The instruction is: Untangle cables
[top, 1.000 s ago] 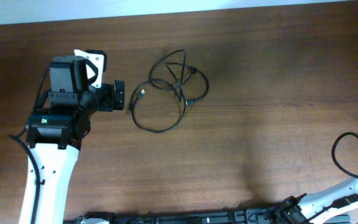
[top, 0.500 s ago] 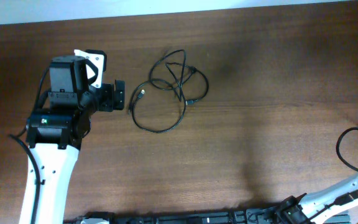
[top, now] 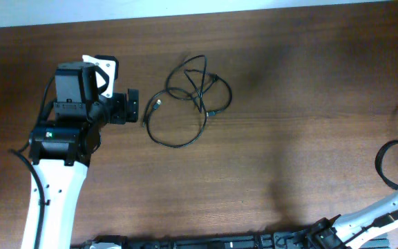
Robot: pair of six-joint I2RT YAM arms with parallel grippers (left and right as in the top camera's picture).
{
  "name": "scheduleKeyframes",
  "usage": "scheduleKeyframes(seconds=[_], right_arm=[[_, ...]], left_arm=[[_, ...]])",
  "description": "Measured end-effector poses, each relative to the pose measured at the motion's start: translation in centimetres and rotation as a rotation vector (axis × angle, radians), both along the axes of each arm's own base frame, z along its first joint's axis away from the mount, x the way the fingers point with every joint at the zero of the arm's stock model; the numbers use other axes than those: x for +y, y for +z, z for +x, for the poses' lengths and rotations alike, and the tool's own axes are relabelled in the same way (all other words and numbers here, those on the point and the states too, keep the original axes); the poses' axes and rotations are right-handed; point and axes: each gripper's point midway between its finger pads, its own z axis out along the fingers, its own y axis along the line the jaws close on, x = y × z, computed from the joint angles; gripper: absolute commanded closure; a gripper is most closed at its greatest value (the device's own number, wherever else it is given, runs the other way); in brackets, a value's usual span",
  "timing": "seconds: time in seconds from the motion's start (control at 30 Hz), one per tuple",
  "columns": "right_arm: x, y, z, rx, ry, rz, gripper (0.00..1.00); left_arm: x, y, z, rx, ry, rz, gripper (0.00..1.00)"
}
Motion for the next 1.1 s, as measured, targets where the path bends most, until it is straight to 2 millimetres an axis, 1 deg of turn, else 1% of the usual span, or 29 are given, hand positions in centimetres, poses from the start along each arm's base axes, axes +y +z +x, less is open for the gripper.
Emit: scheduleKeyframes(seconds=[0.2, 0.3, 0.33, 0.4, 0.43, 0.47, 0.53, 0.57, 0.6, 0.67, 0.7, 0.73, 0.77, 0.9, 0.93, 0.97, 1.0, 1.03, 1.1], right_arm=[[0.5, -0.5, 0.6, -0.022, 0.033, 0.033, 0.46], [0.9, -0.8, 2.1, -0.038, 0.139, 0.067, 0.46], [1.1, -0.9, 3.6, -0.051, 0.254, 0.081, 0.4], [1.7, -0.9, 5.2, -0.069, 0.374, 0.098, 0.36], [2.0, -0.8, 6.3, -0.083, 0.458, 0.099, 0.34], [2.3, -0.7, 7.2, -0.094, 0.523, 0.101, 0.28], [3.5, -0.4, 9.4, -0.117, 0.684, 0.099, 0.26], [3.9, -0.3, 10.0, -0.125, 0.727, 0.094, 0.24], [4.7, -0.1, 11.4, -0.141, 0.805, 0.09, 0.2], [6.0, -0.2, 13.1, -0.153, 0.896, 0.097, 0.19], [7.1, -0.7, 14.6, -0.157, 0.964, 0.115, 0.19], [7.9, -1.2, 15.6, -0.162, 1.004, 0.134, 0.17], [9.1, -2.0, 16.9, -0.16, 1.061, 0.163, 0.15], [13.7, -5.0, 20.9, -0.126, 1.256, 0.255, 0.11], [14.9, -5.7, 21.8, -0.118, 1.295, 0.275, 0.08], [16.6, -6.6, 23.0, -0.105, 1.351, 0.299, 0.06], [17.7, -7.2, 23.7, -0.099, 1.382, 0.319, 0.05], [20.0, -8.3, 25.1, -0.083, 1.446, 0.347, 0.05], [23.4, -10.0, 26.8, -0.058, 1.528, 0.392, 0.0]], left_arm=[[0.0, 0.0, 0.0, 0.0, 0.0, 0.0, 0.01], [0.0, 0.0, 0.0, 0.0, 0.0, 0.0, 0.01], [0.0, 0.0, 0.0, 0.0, 0.0, 0.0, 0.01], [0.0, 0.0, 0.0, 0.0, 0.0, 0.0, 0.01], [0.0, 0.0, 0.0, 0.0, 0.0, 0.0, 0.01], [0.0, 0.0, 0.0, 0.0, 0.0, 0.0, 0.01], [0.0, 0.0, 0.0, 0.0, 0.0, 0.0, 0.01], [0.0, 0.0, 0.0, 0.0, 0.0, 0.0, 0.01], [0.0, 0.0, 0.0, 0.0, 0.0, 0.0, 0.01], [0.0, 0.0, 0.0, 0.0, 0.0, 0.0, 0.01], [0.0, 0.0, 0.0, 0.0, 0.0, 0.0, 0.01], [0.0, 0.0, 0.0, 0.0, 0.0, 0.0, 0.01], [0.0, 0.0, 0.0, 0.0, 0.0, 0.0, 0.01], [0.0, 0.0, 0.0, 0.0, 0.0, 0.0, 0.01], [0.0, 0.0, 0.0, 0.0, 0.0, 0.0, 0.01], [0.0, 0.0, 0.0, 0.0, 0.0, 0.0, 0.01], [0.0, 0.0, 0.0, 0.0, 0.0, 0.0, 0.01], [0.0, 0.0, 0.0, 0.0, 0.0, 0.0, 0.01], [0.0, 0.0, 0.0, 0.0, 0.0, 0.0, 0.01]])
